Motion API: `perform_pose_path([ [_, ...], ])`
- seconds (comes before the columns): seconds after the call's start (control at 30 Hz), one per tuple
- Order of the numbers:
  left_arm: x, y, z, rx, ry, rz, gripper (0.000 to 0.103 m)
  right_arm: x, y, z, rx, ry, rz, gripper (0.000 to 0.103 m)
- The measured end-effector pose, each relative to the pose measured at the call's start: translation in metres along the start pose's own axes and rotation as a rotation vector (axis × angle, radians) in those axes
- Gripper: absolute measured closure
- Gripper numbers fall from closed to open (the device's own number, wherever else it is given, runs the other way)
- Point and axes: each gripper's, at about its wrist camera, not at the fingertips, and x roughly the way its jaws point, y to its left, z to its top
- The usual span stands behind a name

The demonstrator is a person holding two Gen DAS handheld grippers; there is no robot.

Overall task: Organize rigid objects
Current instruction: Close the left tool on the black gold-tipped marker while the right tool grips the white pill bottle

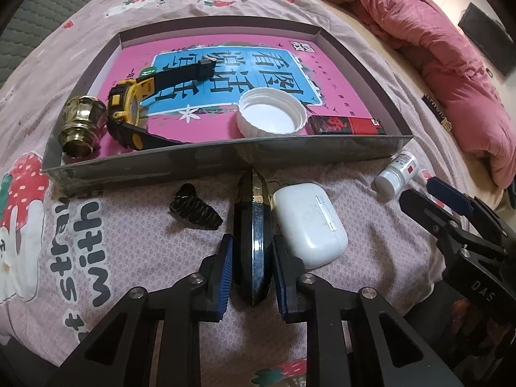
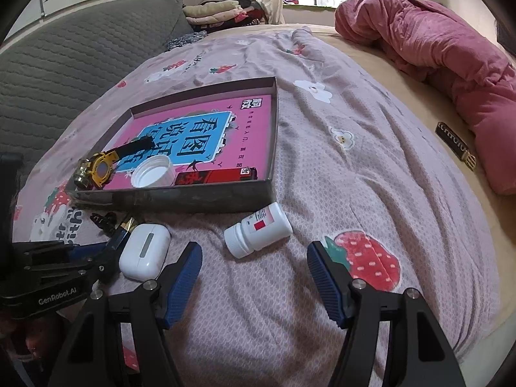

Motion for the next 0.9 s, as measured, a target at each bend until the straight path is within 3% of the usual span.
perform_pose_path([
  [0.4,0.008,-0.002,0.005,-0.011,0.013,-0.002,0.080,0.021,0.003,0.004,-0.151,-0.002,-0.068,0.036],
  [0.9,0.012,-0.001,0.006,-0.022,0.022,0.002,0.080,0.032,0.012,0.004,-0.249,-0.022,-0.123,0.037],
])
